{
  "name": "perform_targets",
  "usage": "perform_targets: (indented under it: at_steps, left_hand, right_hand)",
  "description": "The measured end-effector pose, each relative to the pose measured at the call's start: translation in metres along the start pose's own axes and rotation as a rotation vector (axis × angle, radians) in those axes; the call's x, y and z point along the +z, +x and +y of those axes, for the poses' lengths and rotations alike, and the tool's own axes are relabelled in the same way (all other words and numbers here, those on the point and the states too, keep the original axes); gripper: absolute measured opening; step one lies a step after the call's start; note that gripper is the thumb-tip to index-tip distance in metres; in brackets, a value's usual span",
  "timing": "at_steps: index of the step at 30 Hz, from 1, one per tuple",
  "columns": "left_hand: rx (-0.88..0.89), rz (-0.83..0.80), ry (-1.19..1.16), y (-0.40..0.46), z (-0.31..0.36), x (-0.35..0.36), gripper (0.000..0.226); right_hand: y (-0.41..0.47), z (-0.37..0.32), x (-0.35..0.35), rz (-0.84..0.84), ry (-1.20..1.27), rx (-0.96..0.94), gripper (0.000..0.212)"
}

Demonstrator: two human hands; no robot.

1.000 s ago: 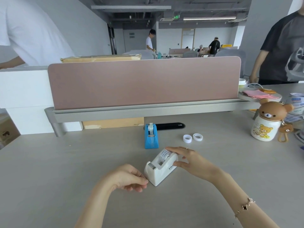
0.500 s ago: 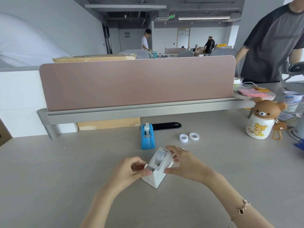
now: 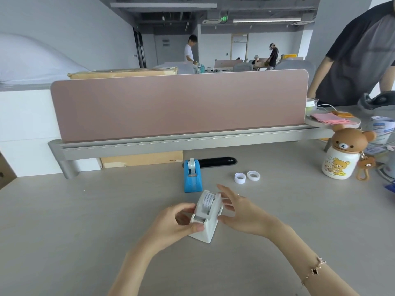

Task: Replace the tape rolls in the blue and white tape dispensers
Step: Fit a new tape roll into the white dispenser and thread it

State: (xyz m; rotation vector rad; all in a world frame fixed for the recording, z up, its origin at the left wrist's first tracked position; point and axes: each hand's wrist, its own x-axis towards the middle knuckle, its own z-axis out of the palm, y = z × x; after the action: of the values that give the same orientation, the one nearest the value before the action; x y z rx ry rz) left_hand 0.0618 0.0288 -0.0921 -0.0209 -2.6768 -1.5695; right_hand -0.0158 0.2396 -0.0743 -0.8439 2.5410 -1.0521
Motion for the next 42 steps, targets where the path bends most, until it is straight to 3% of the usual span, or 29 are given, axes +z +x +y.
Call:
perform_targets:
  at_steps: [12,17,21,27,33,37,42]
  left_hand:
    - [0.012,0.000,0.080,-0.001,0.001,0.003,0.052]
    - [0.018,0.004,0.134,-0.004,0.000,0.007,0.071]
    - [-0.024,0.044,0.150,-0.005,-0.001,0.009,0.088]
    - [0.022,-0.028,0.172,-0.007,0.009,0.007,0.060]
    - [0.024,-0.041,0.237,-0.008,0.013,0.003,0.070]
    - [-0.019,-0.001,0.229,-0.008,0.008,-0.016,0.078]
    - [-0.058,-0.112,0.134,-0.013,-0.005,-0.038,0.075]
  right_hand:
    - [0.004,0.000,0.021,0.014,0.214,0.045,0.082]
    - [0.005,-0.005,0.019,0.133,0.208,0.057,0.062]
    - [0.002,-0.005,0.010,0.057,0.245,0.040,0.049]
    - [-0.007,-0.007,-0.007,-0.175,0.123,0.038,0.051]
    - [-0.011,-0.007,-0.001,-0.137,0.049,-0.003,0.062]
    - [-0.007,-0.010,0.016,-0.040,0.116,-0.027,0.046]
    - [0.002,-0.027,0.044,-0.045,0.180,-0.124,0.055]
